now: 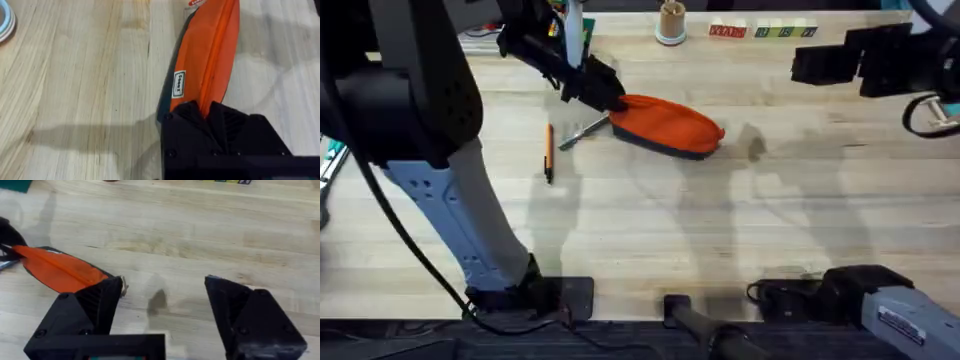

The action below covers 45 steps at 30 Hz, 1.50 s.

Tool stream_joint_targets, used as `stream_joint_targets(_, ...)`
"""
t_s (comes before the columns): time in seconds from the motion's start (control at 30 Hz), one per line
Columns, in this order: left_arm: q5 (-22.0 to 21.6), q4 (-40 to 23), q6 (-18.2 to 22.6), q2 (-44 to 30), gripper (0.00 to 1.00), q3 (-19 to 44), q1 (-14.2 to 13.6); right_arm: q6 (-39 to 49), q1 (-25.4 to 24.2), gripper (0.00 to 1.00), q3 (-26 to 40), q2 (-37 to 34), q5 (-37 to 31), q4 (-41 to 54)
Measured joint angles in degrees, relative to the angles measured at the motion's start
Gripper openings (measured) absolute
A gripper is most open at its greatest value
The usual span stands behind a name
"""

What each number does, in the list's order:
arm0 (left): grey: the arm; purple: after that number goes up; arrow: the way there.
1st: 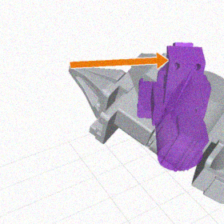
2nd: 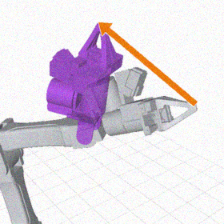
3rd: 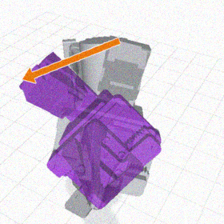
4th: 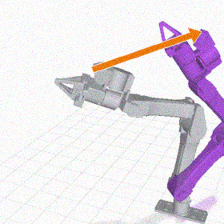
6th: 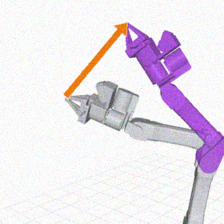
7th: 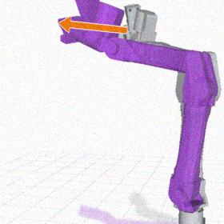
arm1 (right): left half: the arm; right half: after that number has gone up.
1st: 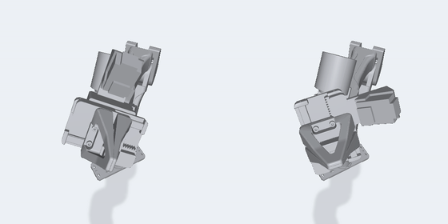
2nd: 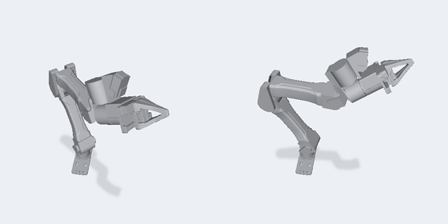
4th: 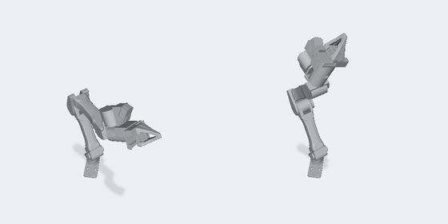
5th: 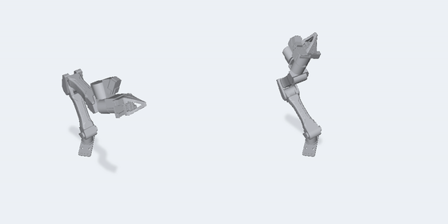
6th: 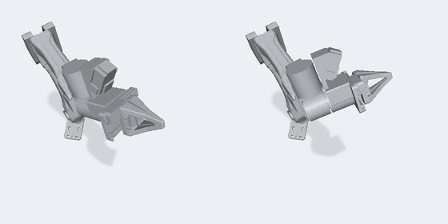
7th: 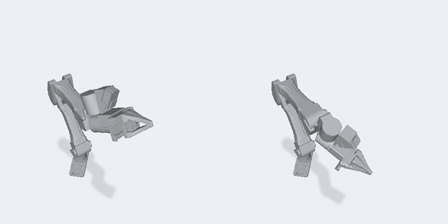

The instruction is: Unzip the bag, pick up the pens from the table one at a time and place them inside, then zip the bag closed.

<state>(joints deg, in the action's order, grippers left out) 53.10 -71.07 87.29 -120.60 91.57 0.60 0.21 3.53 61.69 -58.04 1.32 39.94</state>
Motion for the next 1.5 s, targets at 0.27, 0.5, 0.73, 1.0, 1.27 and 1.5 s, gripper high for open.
stream_joint_targets(0.27,0.0,0.02,0.0,0.0,0.044,0.0,0.0,0.0,0.0,0.997,0.0,0.0,0.0,-0.01)
stream_joint_targets(0.5,0.0,0.04,0.0,0.0,0.044,0.0,0.0,0.0,0.0,0.997,0.0,0.0,0.0,-0.01)
stream_joint_targets(0.73,0.0,0.07,0.0,0.0,0.044,0.0,0.0,0.0,0.0,0.998,0.0,0.0,0.0,-0.02)
stream_joint_targets(1.0,0.0,0.09,0.0,0.0,0.044,0.0,0.0,0.0,0.0,0.997,0.0,0.0,0.0,-0.02)
stream_joint_targets(1.27,0.0,0.07,0.0,0.0,0.044,0.0,0.0,0.0,0.0,0.998,0.0,0.0,0.0,2.49)
stream_joint_targets(1.5,0.0,0.13,0.0,0.0,0.044,0.0,0.0,0.38,0.0,0.998,0.0,0.0,0.0,2.54)
